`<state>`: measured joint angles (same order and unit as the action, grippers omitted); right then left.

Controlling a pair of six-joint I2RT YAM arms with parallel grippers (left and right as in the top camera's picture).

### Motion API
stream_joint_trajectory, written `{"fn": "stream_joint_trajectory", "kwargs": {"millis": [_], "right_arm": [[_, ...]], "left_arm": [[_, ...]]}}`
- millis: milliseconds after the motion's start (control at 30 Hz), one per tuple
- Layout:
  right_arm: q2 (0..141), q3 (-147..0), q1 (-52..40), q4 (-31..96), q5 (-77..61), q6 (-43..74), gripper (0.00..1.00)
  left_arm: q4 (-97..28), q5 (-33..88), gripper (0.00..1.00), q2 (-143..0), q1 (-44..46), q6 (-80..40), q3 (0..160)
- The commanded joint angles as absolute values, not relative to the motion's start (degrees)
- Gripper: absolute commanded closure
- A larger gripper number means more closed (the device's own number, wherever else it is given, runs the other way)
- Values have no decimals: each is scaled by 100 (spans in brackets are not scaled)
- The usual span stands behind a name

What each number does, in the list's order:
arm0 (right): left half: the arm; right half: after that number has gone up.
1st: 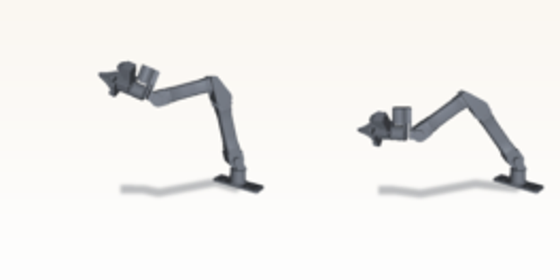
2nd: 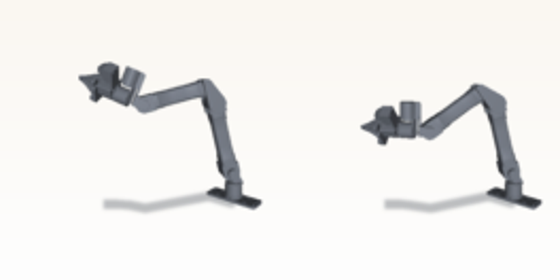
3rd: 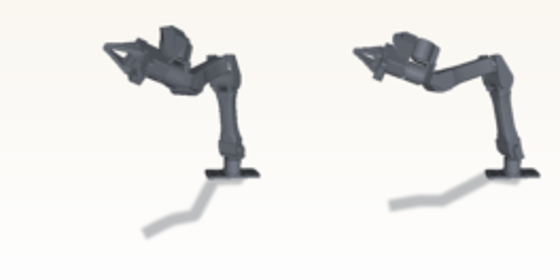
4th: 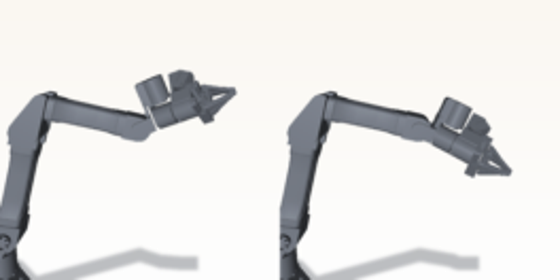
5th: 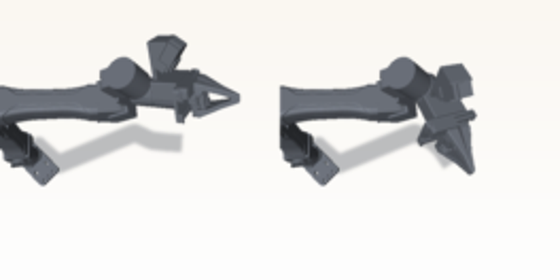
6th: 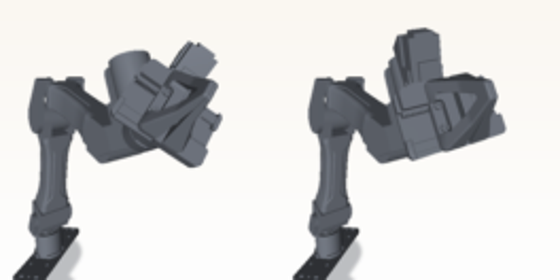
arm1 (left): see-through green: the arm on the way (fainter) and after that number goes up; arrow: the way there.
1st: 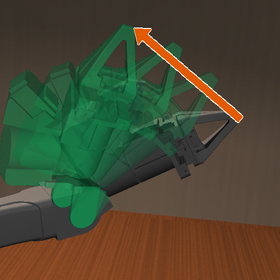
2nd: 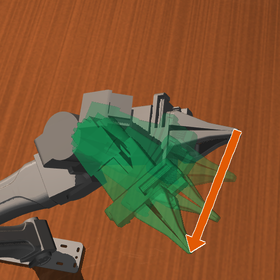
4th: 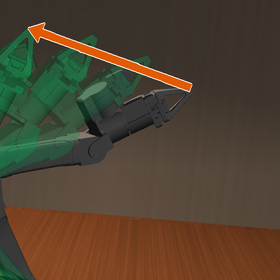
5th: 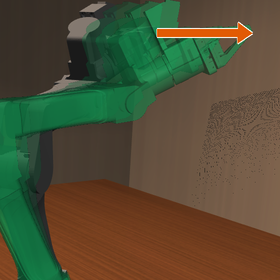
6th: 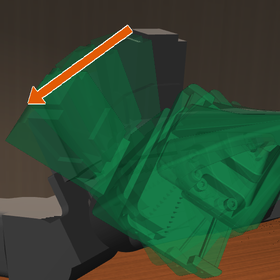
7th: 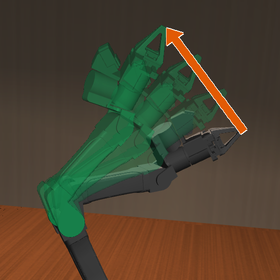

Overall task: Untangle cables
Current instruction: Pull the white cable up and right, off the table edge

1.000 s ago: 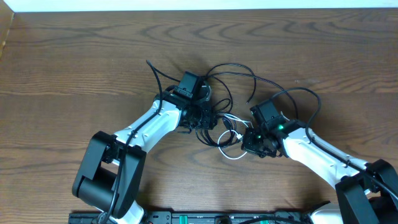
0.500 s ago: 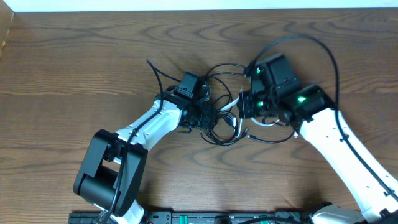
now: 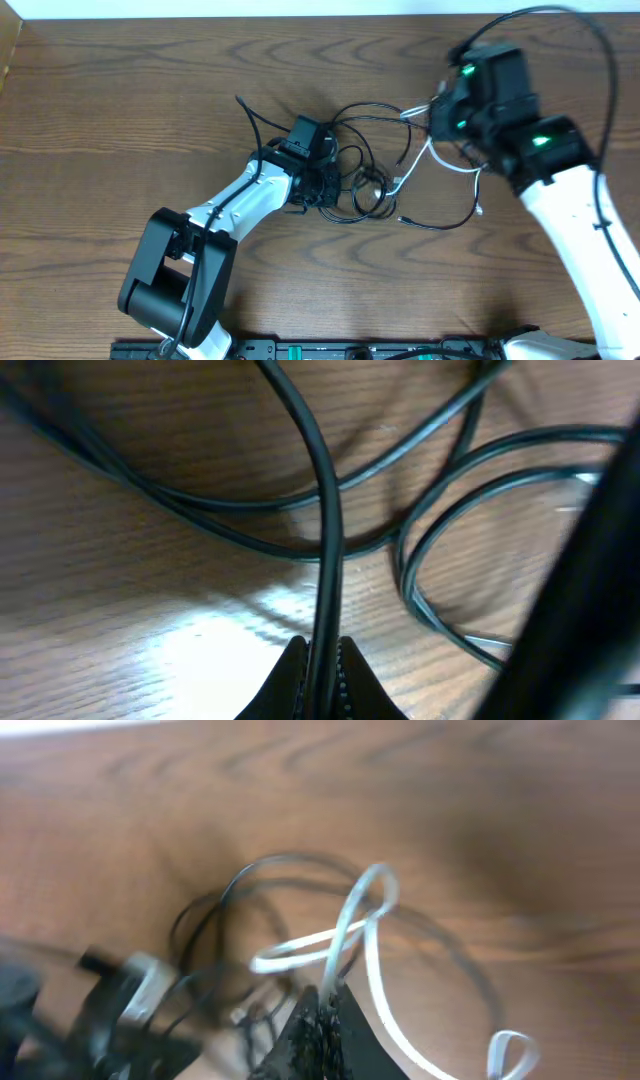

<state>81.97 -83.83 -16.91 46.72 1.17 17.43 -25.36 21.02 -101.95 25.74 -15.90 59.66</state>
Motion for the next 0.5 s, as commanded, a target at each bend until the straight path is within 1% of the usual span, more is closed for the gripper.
{"fn": "stream_joint_trajectory", "kwargs": {"millis": [0,233,333,467], "right_arm": [[7865,-8792,-1076,4722,578,1590,99],[7878,-8825,395,4829,738,1597,99],[7988,-8825,1000,4851,740,1457,99],[8160,-8825,1577,4858,672,1326,99]], "left_arm": [[-2574,1678,92,-10016,2324,-1953,5948],[-2718,1669,92,-9105,1761,-2086,5948],[-2711,1994,93,-8595,1678,-1984,5948],[-2683,2561,93,-8047,1680,-1865,5948]]}}
